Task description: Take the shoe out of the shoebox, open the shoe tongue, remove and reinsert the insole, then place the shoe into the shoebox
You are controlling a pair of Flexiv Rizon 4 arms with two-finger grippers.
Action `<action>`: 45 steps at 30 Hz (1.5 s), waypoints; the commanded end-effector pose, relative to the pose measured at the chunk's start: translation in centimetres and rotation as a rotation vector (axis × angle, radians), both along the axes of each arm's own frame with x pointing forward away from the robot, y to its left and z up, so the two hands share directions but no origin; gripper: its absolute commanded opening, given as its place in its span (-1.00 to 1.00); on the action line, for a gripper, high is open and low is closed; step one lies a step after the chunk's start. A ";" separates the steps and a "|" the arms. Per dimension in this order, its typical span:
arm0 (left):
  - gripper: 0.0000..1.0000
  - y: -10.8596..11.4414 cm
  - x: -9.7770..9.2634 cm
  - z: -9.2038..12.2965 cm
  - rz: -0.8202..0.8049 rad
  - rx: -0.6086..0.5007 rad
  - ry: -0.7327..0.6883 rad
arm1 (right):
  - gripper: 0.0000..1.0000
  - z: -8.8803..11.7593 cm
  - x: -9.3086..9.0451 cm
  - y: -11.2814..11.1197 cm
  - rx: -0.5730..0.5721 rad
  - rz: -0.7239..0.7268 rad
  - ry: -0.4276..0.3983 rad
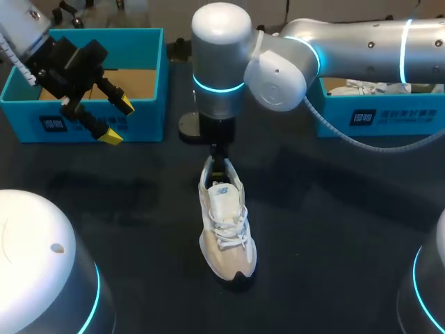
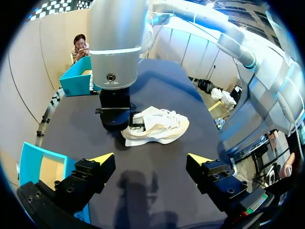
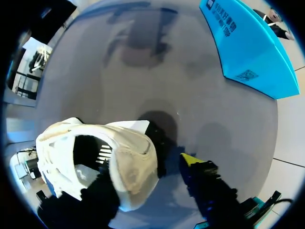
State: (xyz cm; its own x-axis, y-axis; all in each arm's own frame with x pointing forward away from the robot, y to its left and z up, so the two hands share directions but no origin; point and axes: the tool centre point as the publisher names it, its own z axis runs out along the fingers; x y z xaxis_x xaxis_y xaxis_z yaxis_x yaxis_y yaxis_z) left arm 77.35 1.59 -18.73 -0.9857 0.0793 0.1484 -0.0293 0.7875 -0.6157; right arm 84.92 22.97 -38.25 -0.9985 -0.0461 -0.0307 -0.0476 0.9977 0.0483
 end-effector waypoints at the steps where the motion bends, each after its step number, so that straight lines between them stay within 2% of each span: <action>1: 1.00 0.1 0.0 0.0 -0.001 0.002 0.000 | -1.00 -0.2 0.1 0.3 -0.006 -0.011 0.006; 7: 1.00 0.1 0.0 0.0 -0.001 0.002 0.000 | -1.00 1.1 -0.4 0.3 -0.012 -0.041 -0.006; 15: 1.00 0.1 0.0 0.0 -0.001 0.002 0.000 | -1.00 4.6 -0.1 -0.4 -0.024 -0.069 -0.019; 19: 1.00 0.1 0.0 0.0 -0.001 0.002 0.000 | -1.00 7.0 0.5 -1.7 -0.063 -0.079 0.016; 25: 1.00 0.1 0.0 0.0 -0.001 0.002 0.000 | -1.00 11.1 1.3 -3.5 -0.105 -0.094 0.025; 35: 1.00 0.1 0.0 0.0 -0.001 0.002 0.000 | -1.00 17.4 3.0 -6.0 -0.163 -0.087 -0.044; 45: 1.00 0.1 0.0 0.0 -0.001 0.002 0.000 | -1.00 21.1 4.0 -7.6 -0.206 -0.080 -0.121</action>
